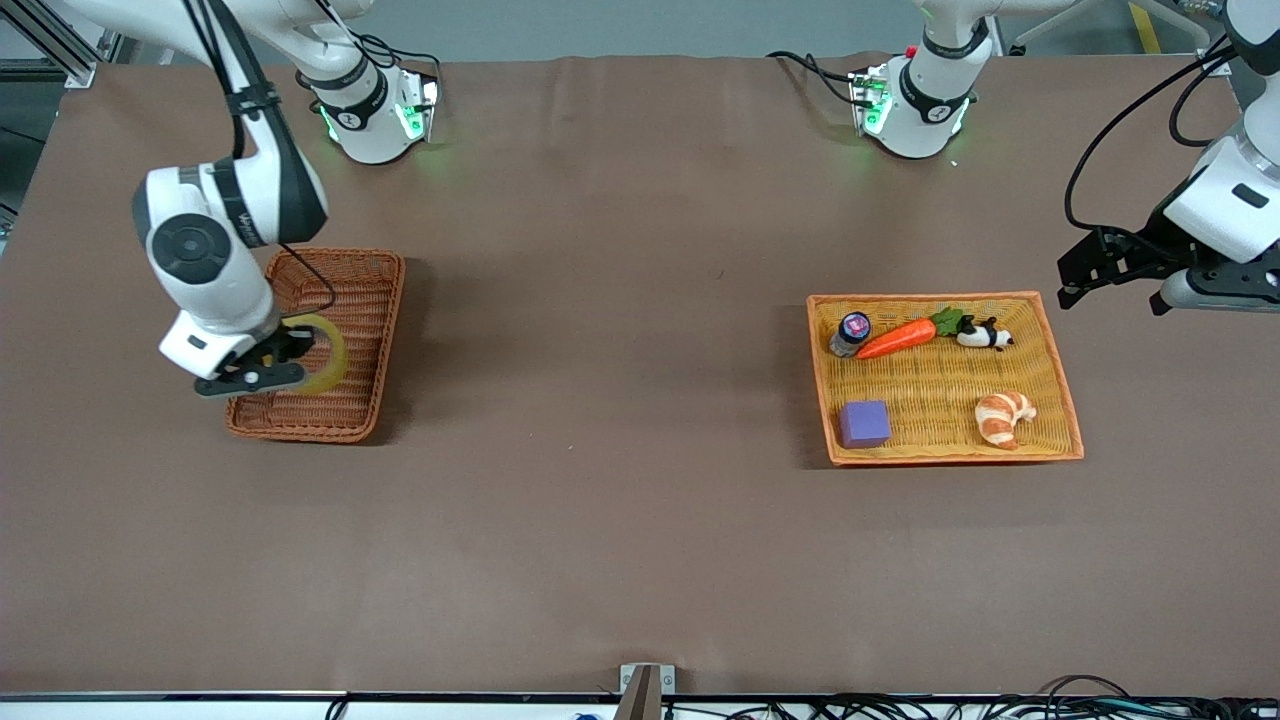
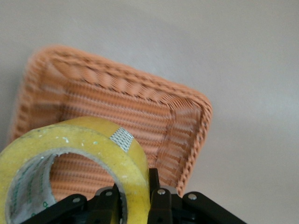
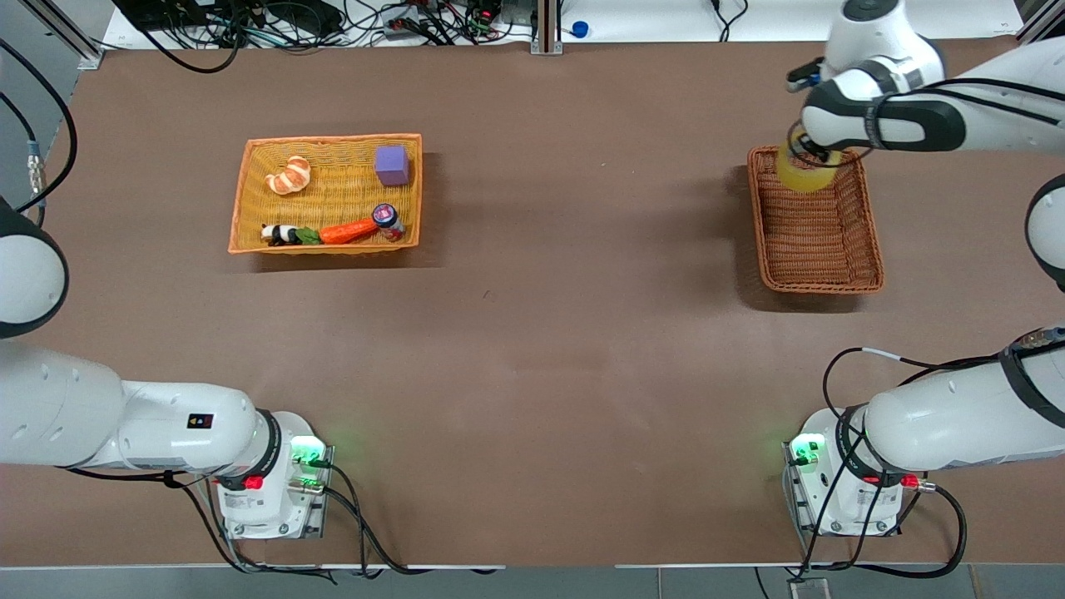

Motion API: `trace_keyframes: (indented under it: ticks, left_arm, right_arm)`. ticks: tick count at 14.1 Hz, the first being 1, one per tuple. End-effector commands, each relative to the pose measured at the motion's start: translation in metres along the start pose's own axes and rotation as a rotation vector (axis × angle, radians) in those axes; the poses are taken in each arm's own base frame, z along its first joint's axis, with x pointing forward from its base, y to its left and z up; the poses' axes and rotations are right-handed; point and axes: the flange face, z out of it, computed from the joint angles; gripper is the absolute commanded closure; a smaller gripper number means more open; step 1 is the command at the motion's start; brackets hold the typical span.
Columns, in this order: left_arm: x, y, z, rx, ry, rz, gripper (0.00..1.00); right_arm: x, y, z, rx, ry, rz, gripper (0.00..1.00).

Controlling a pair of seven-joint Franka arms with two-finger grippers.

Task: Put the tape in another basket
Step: 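Carry the tape with the right gripper over the empty wicker basket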

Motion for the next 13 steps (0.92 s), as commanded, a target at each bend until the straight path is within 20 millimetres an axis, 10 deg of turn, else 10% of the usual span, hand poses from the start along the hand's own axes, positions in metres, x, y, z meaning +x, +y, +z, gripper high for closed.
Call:
trace_keyframes:
  ticks: [1, 7, 9, 11, 13]
  left_arm:
    - [0.001, -0.001, -0.005, 0.019, -0.006, -0.003, 0.00]
    - [0.000, -0.005, -0.005, 0.020, -0.009, -0.011, 0.00]
    - [0.000, -0.005, -0.005, 0.022, -0.009, -0.010, 0.00]
    - [-0.002, -0.004, -0.006, 0.022, -0.018, -0.007, 0.00]
    - [-0.003, -0.003, -0.005, 0.022, -0.034, -0.005, 0.00]
  right_arm:
    - [-0.050, -0.006, 0.031, 0.057, 0.047, 0.010, 0.97]
    - [-0.075, -0.018, 0.080, 0.104, 0.092, 0.021, 0.90]
    - [-0.072, -0.022, 0.095, 0.110, 0.093, 0.015, 0.61]
    - [-0.061, -0.012, 0.083, 0.100, 0.121, 0.038, 0.00]
    - [-0.044, 0.005, 0.053, 0.080, 0.189, 0.061, 0.00]
